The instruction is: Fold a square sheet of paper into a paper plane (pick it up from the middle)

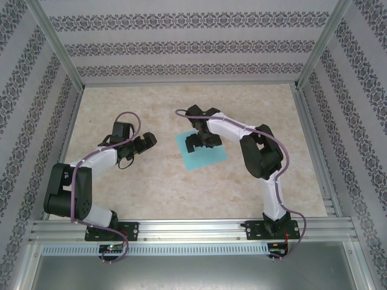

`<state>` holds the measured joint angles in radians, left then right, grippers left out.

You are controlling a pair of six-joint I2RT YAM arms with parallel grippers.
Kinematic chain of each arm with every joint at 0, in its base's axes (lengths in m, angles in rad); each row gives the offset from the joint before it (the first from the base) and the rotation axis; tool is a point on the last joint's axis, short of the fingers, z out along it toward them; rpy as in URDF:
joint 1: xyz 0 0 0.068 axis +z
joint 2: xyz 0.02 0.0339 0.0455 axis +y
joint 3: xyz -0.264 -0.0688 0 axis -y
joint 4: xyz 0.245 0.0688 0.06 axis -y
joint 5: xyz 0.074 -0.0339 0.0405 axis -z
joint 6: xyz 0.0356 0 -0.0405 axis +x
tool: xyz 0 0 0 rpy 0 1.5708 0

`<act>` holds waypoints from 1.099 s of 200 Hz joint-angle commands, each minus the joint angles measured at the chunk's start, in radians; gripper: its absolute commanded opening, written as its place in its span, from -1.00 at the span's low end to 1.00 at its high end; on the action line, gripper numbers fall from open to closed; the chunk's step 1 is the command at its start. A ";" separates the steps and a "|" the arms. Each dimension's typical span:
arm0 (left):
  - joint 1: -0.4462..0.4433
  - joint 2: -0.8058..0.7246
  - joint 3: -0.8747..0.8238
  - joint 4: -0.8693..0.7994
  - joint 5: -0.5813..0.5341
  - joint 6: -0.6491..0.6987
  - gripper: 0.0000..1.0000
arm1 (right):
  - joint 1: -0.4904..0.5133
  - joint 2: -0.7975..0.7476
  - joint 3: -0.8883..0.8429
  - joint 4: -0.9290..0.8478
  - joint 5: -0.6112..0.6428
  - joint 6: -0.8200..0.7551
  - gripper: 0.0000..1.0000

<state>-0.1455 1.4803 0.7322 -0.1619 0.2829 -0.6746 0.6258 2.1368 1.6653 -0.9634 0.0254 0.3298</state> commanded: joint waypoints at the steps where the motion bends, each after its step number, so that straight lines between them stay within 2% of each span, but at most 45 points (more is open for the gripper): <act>1: -0.014 0.006 0.024 0.006 0.007 0.018 1.00 | -0.005 0.024 0.061 -0.029 0.021 -0.011 0.96; 93: -0.019 0.008 0.028 0.002 0.011 0.017 1.00 | -0.005 0.157 0.100 -0.043 -0.011 -0.021 0.92; 179: -0.020 0.008 0.029 -0.001 0.012 0.020 1.00 | -0.023 0.177 0.041 -0.039 -0.028 -0.038 0.57; 195: -0.020 0.008 0.029 -0.003 0.015 0.017 1.00 | -0.023 0.141 0.032 -0.015 -0.068 -0.027 0.45; 220: -0.023 0.005 0.019 0.006 0.026 0.004 1.00 | -0.025 0.042 -0.019 0.075 -0.194 0.008 0.12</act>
<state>-0.1532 1.4807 0.7334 -0.1623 0.2844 -0.6746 0.6044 2.2234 1.7191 -0.9489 -0.0120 0.3016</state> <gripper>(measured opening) 0.999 0.620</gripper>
